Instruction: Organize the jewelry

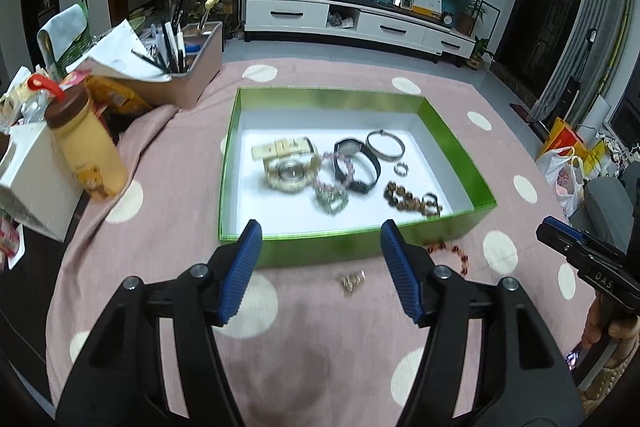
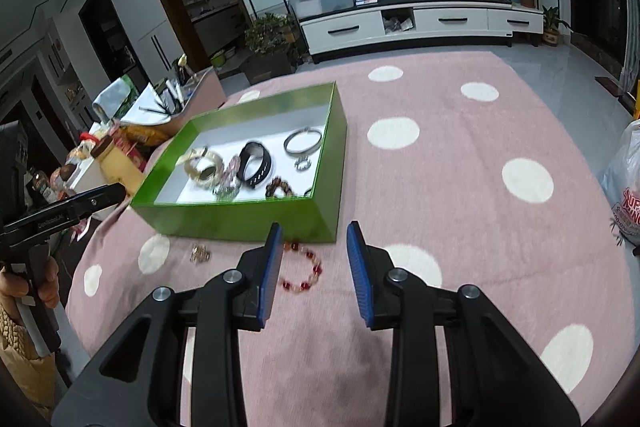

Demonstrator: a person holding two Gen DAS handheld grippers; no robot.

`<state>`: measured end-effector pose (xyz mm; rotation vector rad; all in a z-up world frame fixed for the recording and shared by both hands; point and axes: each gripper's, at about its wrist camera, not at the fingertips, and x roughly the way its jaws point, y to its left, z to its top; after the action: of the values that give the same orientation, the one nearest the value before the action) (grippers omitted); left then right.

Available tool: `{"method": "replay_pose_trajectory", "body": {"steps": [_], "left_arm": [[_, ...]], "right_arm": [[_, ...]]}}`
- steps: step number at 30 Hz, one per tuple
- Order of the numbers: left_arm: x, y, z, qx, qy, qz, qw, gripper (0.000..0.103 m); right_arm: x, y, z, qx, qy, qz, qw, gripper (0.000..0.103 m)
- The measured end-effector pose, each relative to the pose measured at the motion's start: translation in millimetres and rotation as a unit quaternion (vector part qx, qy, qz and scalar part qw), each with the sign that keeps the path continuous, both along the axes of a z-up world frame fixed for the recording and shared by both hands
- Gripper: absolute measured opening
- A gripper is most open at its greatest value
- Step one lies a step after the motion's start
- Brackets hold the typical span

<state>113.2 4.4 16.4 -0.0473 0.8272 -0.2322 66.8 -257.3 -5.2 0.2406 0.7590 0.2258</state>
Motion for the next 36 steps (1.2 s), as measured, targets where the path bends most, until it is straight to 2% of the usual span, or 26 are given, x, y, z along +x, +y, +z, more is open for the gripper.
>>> {"method": "replay_pose_trajectory", "body": {"steps": [6,8,17,29,36], "left_arm": [[-16,-2,-20,0.006,0.020,-0.001,0.9998,0.068],[-19,-3,-29,0.010,0.027,0.000,0.9996,0.071],[-28,-15,-61,0.033,0.048,-0.006,0.9983,0.073],[-23,-24,-78,0.034,0.056,-0.023,0.9976,0.073],[-16,-29,-84,0.031,0.059,-0.032,0.9973,0.073]], "right_arm": [[-9,13,-13,-0.010,0.017,0.023,1.000,0.035],[-12,18,-19,-0.019,0.023,0.032,0.999,0.043],[-11,32,-43,-0.032,0.050,0.046,0.997,0.043],[3,62,-58,-0.070,0.049,0.096,0.992,0.043],[24,75,-67,-0.099,0.046,0.121,0.987,0.043]]}}
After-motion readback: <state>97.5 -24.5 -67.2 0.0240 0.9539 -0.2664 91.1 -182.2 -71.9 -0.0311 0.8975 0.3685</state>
